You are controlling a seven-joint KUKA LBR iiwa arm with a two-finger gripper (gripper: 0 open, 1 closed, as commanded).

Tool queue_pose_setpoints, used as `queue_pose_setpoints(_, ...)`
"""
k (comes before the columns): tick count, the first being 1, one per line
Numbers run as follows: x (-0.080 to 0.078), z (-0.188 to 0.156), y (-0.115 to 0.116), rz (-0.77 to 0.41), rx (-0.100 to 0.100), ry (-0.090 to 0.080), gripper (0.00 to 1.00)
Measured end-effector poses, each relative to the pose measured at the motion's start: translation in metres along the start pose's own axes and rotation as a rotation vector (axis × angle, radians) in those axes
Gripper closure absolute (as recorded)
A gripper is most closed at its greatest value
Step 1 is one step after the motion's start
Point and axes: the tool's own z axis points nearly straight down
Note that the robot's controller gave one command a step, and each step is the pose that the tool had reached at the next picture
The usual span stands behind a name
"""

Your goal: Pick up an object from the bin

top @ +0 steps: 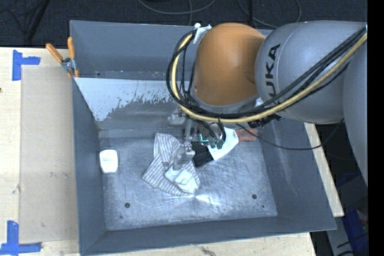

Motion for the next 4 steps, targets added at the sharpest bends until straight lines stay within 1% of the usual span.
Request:
queue_pose_setpoints(1,-0.002,-0.005,-0.001,0.003,-0.001,-0.008,0.00)
queue_pose_setpoints(2,-0.015,0.031,0.010,-0.130,0.000,-0.012,0.00)
queue_pose_setpoints(3,0.025,0.045,-0.057,-0.131,-0.001,-0.008,0.00)
queue_pose_setpoints(4,0.007,0.055,-0.044,-0.291,0.003,-0.011,0.00)
